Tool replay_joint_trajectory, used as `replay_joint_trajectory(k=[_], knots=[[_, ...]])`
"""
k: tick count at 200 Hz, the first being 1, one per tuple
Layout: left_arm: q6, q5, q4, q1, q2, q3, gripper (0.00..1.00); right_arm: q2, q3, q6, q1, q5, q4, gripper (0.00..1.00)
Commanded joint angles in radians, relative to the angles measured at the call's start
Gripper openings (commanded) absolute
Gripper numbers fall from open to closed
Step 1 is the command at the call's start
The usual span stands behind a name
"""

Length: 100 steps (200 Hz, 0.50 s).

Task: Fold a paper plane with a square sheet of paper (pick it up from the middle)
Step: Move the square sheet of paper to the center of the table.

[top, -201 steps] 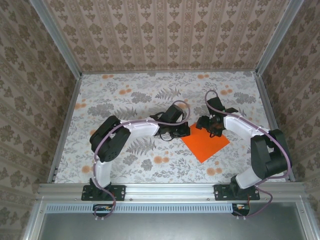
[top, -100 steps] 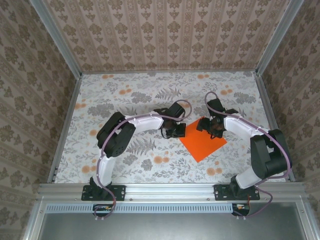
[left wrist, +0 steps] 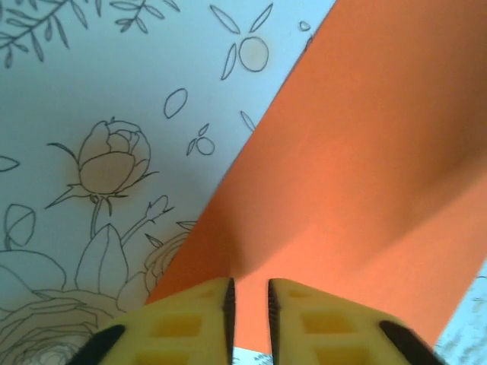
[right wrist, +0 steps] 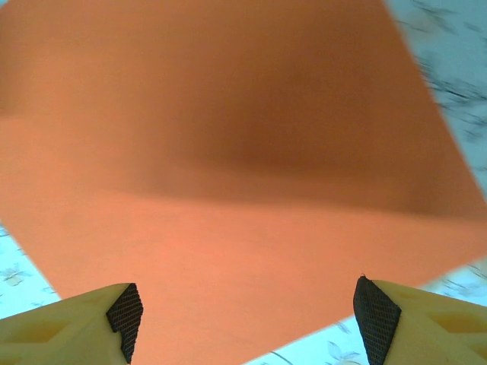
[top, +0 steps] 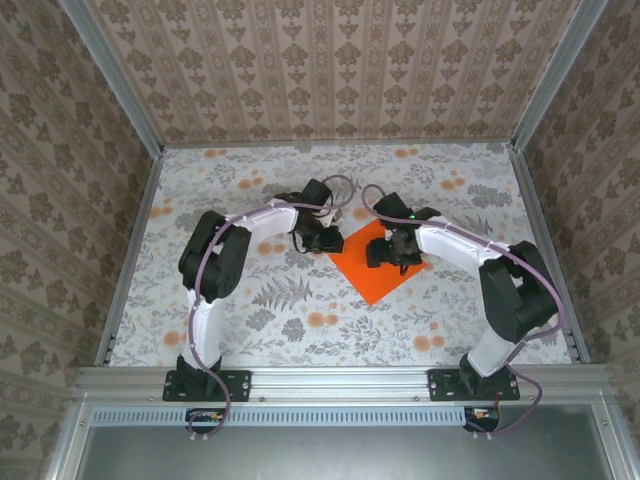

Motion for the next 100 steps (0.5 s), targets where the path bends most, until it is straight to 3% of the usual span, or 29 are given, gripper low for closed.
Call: replay_joint_trajectory(k=[1, 26, 49, 65, 100], knots=[[-0.044, 0.110, 0.066, 0.062, -0.118, -0.019, 0.37, 0.050, 0.081, -0.099, 0.026, 0.007, -0.086, 0.83], [-0.084, 0.075, 0.086, 0.147, -0.213, -0.092, 0.52, 0.107, 0.154, -0.189, 0.028, -0.021, -0.127, 0.90], [-0.108, -0.001, 0.070, 0.234, -0.294, -0.161, 0.60, 0.156, 0.202, -0.255, 0.032, -0.023, -0.153, 0.97], [-0.116, -0.059, 0.060, 0.278, -0.348, -0.210, 0.65, 0.189, 0.233, -0.286, 0.032, -0.009, -0.166, 0.98], [-0.113, -0.145, 0.063, 0.350, -0.457, -0.306, 0.89, 0.256, 0.272, -0.332, 0.032, 0.029, -0.177, 0.98]])
